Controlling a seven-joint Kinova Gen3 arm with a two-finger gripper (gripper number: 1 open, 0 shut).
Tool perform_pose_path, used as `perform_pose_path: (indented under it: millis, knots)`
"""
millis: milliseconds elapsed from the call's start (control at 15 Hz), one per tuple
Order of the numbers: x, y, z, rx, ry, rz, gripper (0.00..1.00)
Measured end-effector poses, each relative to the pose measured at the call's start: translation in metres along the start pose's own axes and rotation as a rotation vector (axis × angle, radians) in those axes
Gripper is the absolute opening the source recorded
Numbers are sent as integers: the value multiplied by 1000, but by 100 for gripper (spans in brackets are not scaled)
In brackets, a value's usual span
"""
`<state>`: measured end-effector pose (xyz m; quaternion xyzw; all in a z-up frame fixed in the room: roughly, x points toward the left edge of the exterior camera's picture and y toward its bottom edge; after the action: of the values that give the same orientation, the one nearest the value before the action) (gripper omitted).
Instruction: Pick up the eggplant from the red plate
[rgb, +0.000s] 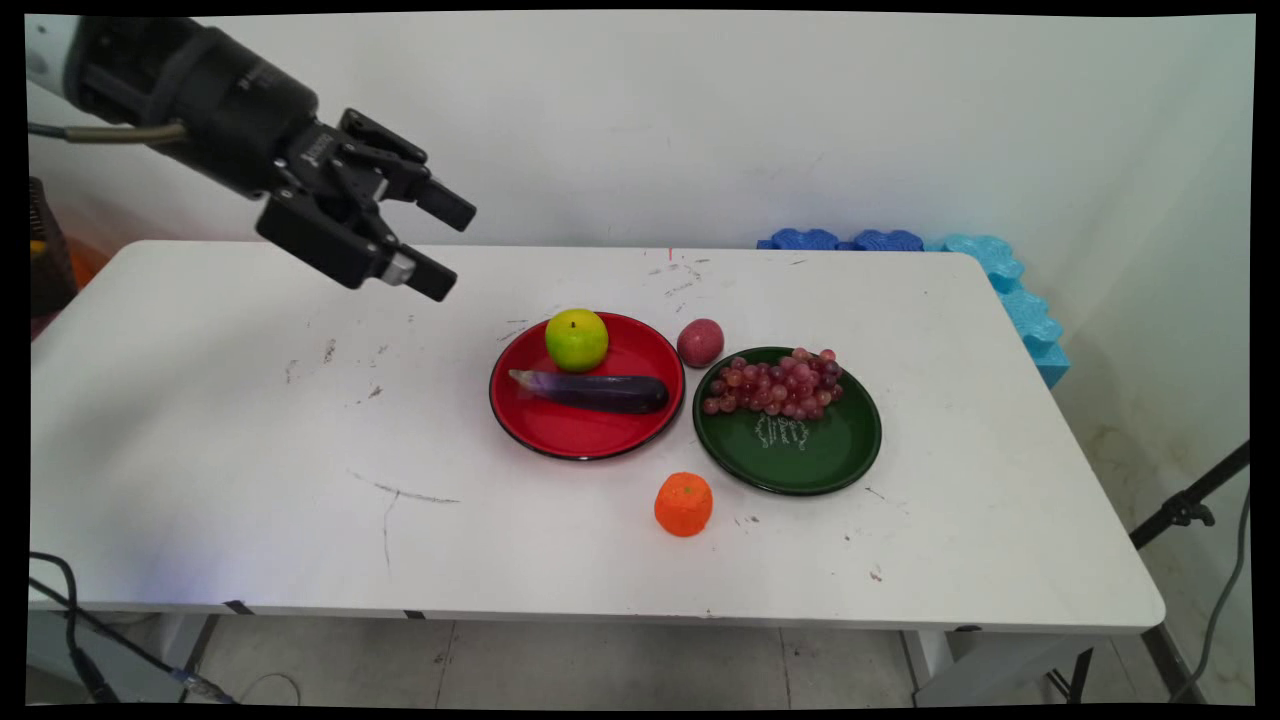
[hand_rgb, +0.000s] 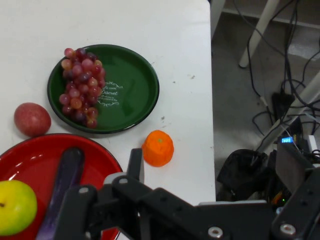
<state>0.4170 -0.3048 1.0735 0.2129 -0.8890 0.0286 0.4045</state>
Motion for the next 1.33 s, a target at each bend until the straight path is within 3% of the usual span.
perform_pose_path:
  millis: [333,600,1333]
  knots:
    - [9,-8,3,8,-25,16,100]
    - [18,-25,19,38,-79,31,100]
    - [18,-84,121,96,-289,114,100]
